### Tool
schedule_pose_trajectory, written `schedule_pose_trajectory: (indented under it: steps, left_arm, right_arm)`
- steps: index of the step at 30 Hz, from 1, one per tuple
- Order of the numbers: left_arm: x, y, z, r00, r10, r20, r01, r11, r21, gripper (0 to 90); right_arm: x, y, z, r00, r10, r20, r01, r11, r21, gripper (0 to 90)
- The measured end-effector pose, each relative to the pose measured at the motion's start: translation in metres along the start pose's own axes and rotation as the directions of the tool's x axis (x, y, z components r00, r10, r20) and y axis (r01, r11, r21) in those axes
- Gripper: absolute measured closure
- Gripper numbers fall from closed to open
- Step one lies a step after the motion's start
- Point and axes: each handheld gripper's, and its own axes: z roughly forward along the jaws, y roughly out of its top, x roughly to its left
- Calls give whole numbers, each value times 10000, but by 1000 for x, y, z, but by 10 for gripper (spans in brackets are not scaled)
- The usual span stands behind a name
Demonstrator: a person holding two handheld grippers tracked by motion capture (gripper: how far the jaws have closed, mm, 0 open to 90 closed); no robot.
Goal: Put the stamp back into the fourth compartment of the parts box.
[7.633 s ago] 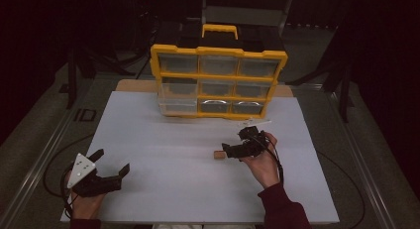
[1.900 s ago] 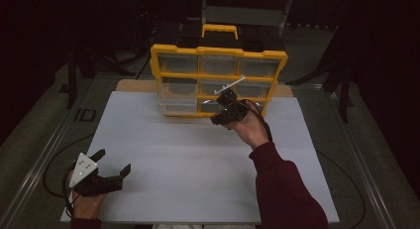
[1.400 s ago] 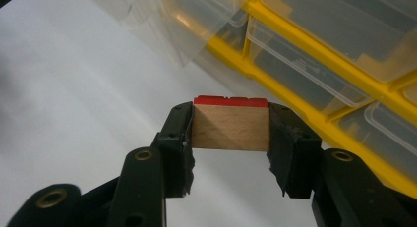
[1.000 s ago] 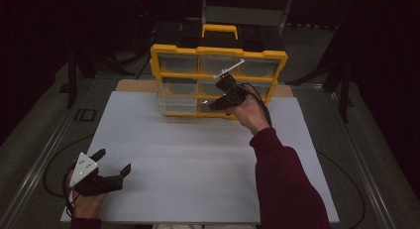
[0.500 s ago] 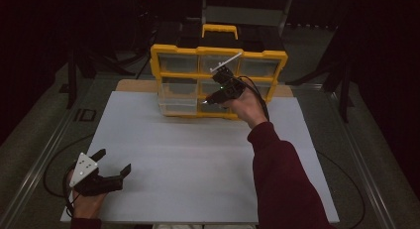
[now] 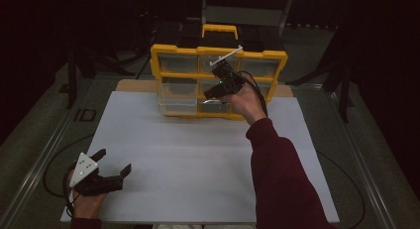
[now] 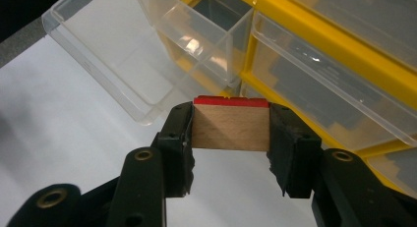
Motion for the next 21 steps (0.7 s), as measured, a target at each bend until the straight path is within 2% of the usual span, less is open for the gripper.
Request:
schedule_pose_trajectory:
  steps: [7, 21]
  left_arm:
    - [2, -1, 0, 10000, -68, -21, 68, 10000, -27, 1]
    - [0, 0, 5, 9999, 45, 92, -46, 10000, 83, 1]
  right_arm:
    - [-1, 4, -2, 9999, 96, -120, -99, 9997, -231, 551]
    - [3, 16, -12, 9998, -68, -164, 59, 9984, -554, 551]
